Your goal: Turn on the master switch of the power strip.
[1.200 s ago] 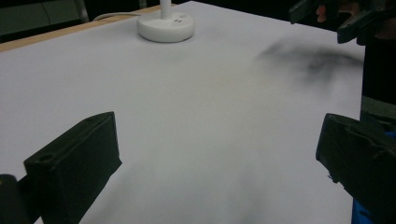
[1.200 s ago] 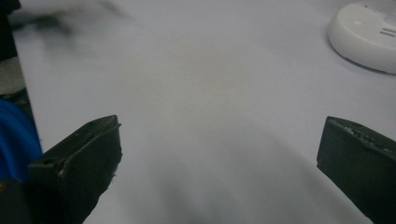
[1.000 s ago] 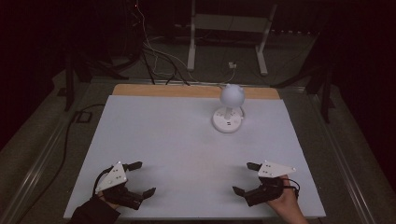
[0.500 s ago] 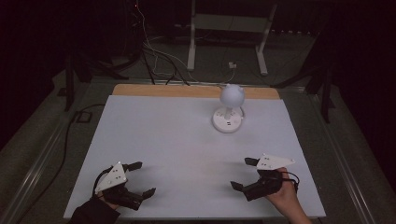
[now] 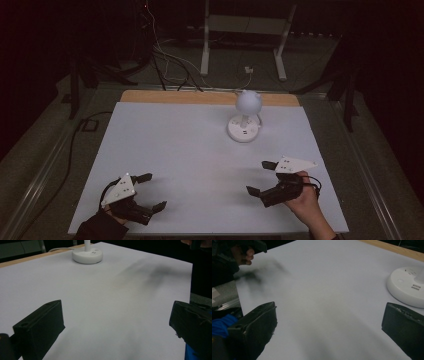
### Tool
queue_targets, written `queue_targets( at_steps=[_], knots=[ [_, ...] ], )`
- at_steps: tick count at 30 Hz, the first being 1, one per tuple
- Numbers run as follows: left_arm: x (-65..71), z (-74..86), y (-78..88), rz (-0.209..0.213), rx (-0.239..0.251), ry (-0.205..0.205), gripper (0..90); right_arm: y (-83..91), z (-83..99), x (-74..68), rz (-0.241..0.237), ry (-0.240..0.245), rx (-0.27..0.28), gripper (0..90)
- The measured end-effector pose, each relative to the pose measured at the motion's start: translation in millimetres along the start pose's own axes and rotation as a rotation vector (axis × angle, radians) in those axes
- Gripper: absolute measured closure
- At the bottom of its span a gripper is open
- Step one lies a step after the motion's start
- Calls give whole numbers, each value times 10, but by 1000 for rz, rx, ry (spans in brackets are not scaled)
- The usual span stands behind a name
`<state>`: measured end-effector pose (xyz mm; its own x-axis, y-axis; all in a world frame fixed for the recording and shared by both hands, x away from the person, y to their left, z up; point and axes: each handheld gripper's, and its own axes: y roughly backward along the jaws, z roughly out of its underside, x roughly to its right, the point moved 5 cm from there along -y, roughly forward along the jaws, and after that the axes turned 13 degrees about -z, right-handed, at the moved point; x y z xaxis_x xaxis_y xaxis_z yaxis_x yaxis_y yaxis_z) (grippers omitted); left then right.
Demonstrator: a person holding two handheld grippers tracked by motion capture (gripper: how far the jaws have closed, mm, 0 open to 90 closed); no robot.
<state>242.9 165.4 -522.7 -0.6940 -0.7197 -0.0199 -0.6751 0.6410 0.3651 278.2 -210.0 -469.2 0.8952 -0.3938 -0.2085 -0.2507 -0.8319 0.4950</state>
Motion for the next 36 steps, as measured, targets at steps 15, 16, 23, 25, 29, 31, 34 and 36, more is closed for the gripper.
queue_targets(
  at_steps=[15, 16, 23, 25, 29, 31, 34, 36],
  knots=[
    [0, 4, -2, -4, -3, -2, 1, 47, -192, 111, 29, 2, 27, 0],
    [0, 2, -2, -3, -2, -1, 1, 53, -205, 120, 30, -1, 30, 0],
    [-4, 1, -1, -4, -1, 2, 1, 81, -284, 195, 54, -2, 39, 0],
    [-4, 0, 1, -3, 0, 3, 1, 84, -303, 218, 58, -7, 43, 0],
    [-4, 1, 0, -1, 0, 3, 1, 90, -334, 265, 76, -10, 45, 0],
    [-4, 1, 1, -1, 0, 4, 1, 89, -347, 290, 80, -15, 51, 0],
    [-4, -1, 2, -2, 2, 5, 1, 85, -358, 312, 87, -17, 52, 0],
    [-3, -1, 2, -2, 1, 5, 1, 75, -371, 348, 97, -23, 47, 0]
  ],
)
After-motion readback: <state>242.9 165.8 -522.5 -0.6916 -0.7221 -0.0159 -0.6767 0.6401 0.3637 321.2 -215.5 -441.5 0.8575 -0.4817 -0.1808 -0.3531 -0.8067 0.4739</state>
